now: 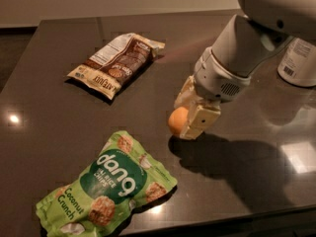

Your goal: Move orange near green rice chip bag

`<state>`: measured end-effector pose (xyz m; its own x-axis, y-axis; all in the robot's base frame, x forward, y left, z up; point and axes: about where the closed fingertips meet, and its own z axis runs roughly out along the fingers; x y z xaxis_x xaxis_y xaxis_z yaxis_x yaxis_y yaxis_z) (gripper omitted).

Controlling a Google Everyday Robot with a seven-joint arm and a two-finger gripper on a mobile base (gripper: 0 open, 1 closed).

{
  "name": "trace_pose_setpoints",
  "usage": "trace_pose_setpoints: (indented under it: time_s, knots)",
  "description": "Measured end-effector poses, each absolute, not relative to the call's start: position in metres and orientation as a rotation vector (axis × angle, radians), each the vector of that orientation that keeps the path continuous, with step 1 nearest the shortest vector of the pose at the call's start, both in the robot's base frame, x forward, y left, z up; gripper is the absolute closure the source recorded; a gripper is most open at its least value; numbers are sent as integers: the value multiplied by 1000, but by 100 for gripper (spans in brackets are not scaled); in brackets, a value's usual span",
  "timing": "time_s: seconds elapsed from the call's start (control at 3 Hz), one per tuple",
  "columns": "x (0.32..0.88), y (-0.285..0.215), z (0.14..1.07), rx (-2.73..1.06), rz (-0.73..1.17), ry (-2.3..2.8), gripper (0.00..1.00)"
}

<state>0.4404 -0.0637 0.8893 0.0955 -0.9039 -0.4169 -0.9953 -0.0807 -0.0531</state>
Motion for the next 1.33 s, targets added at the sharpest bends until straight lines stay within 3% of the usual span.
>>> trace_pose_setpoints:
  time_s: [0.33,0.67,1.33]
  knots:
    - [422,-37,886,-2147,451,1779,100]
    - [413,-17,882,-2201,463,1721,88]
    - [410,3,872,-2239,462,1687,42]
